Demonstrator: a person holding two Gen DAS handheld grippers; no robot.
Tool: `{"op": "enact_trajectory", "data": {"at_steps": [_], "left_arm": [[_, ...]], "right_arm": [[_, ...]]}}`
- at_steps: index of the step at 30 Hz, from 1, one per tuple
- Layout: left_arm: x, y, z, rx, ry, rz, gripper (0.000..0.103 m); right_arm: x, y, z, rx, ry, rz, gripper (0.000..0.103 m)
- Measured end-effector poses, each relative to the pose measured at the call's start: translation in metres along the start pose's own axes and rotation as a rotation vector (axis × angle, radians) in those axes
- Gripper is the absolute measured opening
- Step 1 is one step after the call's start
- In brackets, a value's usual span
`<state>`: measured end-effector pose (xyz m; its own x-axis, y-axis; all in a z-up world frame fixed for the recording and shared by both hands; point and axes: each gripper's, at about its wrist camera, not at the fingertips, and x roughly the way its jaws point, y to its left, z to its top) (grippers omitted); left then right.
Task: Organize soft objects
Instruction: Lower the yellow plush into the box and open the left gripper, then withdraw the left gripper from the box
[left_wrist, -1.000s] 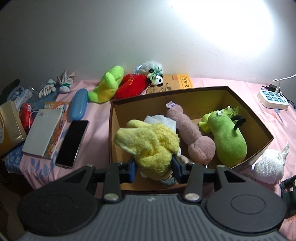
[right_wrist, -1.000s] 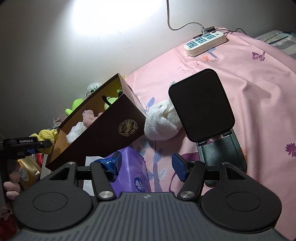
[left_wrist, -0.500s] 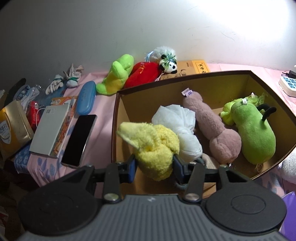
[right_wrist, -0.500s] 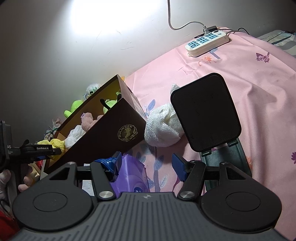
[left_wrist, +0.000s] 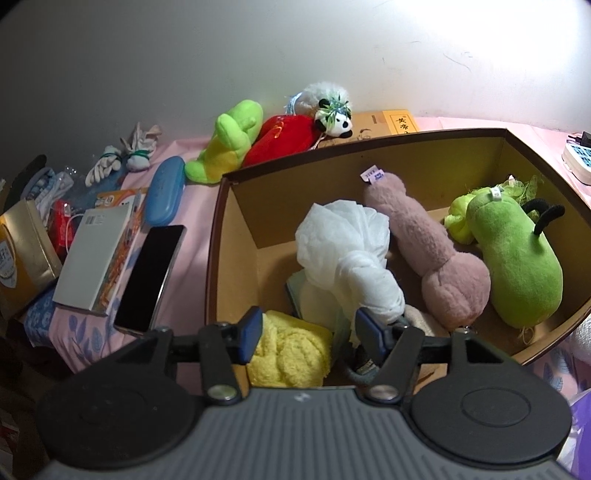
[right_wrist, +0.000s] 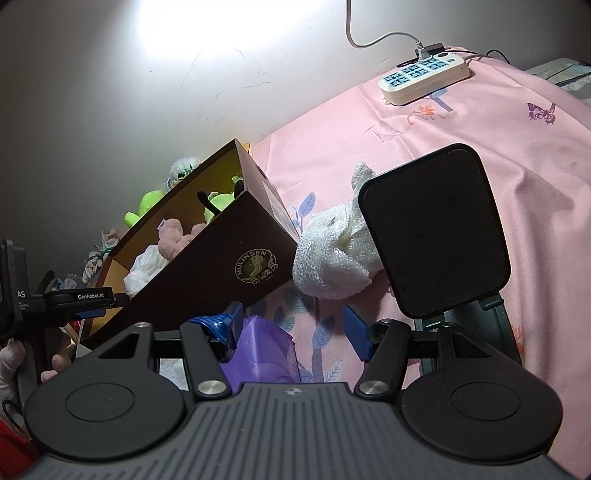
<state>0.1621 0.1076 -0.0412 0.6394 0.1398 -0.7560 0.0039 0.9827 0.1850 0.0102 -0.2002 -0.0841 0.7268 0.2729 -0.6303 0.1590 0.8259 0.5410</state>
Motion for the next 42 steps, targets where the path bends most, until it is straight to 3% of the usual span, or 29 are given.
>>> {"op": "enact_trajectory", "data": {"at_steps": [25,27,29,42], "left_arm": [[-0.025,0.002,-0.004,-0.044,0.0,-0.008,0.082],[-0.027,0.003,-0.006,-0.052,0.001,-0.009,0.084],[-0.031,0.003,-0.008,-0.056,-0.006,-0.006,0.096],[-0.054,0.005,-0.017,-0.071,-0.038,-0.005,0.096]], "right_arm": [[0.004,-0.002,0.0,0.02,0.027,0.007,0.046],[0.003,-0.002,-0.001,0.019,0.025,0.009,0.046],[0.003,-0.001,-0.001,0.015,0.024,0.012,0.046],[-0.004,0.002,-0.003,-0.004,0.025,0.034,0.046]]}}
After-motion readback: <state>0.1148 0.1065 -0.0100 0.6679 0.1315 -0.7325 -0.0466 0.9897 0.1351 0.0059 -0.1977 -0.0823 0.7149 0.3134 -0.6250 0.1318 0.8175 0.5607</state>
